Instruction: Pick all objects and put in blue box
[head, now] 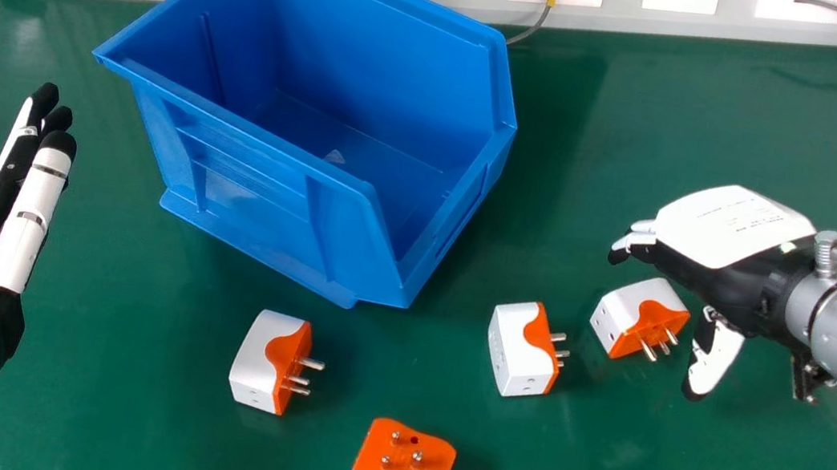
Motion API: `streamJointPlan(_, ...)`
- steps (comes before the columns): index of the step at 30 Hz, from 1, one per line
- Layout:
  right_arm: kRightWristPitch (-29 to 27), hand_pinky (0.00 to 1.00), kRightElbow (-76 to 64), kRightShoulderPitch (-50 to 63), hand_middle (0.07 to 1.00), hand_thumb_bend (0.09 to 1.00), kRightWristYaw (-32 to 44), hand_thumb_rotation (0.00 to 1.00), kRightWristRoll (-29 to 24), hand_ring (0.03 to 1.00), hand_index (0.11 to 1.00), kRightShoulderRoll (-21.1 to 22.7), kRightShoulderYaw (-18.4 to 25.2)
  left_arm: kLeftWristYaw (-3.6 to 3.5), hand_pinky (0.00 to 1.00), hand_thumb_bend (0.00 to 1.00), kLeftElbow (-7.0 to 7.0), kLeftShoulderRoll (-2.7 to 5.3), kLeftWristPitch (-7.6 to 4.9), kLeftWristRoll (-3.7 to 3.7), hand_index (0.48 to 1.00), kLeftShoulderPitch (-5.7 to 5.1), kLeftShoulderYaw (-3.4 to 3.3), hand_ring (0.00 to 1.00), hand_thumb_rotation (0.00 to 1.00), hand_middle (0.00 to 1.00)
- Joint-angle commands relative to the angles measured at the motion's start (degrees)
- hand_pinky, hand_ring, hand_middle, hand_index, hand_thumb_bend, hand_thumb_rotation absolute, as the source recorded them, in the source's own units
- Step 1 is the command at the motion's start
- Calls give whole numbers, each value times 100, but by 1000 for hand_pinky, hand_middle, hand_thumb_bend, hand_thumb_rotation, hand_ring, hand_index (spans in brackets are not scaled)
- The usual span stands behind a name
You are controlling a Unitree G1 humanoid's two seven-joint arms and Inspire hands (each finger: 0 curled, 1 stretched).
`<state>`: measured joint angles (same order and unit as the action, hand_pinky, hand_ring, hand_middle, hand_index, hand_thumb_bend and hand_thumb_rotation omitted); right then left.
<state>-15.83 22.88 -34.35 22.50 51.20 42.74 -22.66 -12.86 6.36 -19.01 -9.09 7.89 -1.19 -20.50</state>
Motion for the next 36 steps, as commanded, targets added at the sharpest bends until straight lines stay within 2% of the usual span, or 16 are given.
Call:
streamJointPlan(1,-9,837,26,-244,905,640,-133,1,8,917,837,-9,2,2,997,257,-101,-98,-81,-7,1000,-21,-10,1000,1000,1000)
streamJointPlan(6,-32,831,149,-331,903,632,-156,2,50,916,835,-66,-75,-10,994,256,-67,-98,-99,0,1000,-12,-10,1000,1000,1000)
streamJointPlan(11,-36,816,240,-355,900,632,-268,1,43,911,830,-123,-112,7,993,259,-198,-77,-44,-4,1000,-56,5,1000,1000,1000)
streamJointPlan(15,73,815,279,-350,897,632,-267,4,61,910,829,-201,-154,-9,992,261,-110,-94,-91,-2,1000,-36,-4,1000,1000,1000)
streamJointPlan(19,28,821,498,-439,894,627,-368,6,151,909,827,-235,-250,-15,991,261,-95,-90,-95,13,1000,-28,-7,1000,1000,1000)
streamJointPlan(23,-32,820,663,-519,893,623,-516,4,225,907,825,-235,-343,-4,991,263,-164,-84,-68,7,1000,-49,-3,1000,1000,1000)
streamJointPlan(29,-90,805,826,-589,885,620,-705,1,321,894,818,-227,-462,-6,991,266,-159,-90,-58,18,1000,-48,-13,1000,1000,1000)
streamJointPlan(36,-29,800,811,-590,877,613,-544,0,285,889,810,-224,-481,-19,993,270,-171,-84,-55,53,1000,-56,-29,1000,1000,1000)
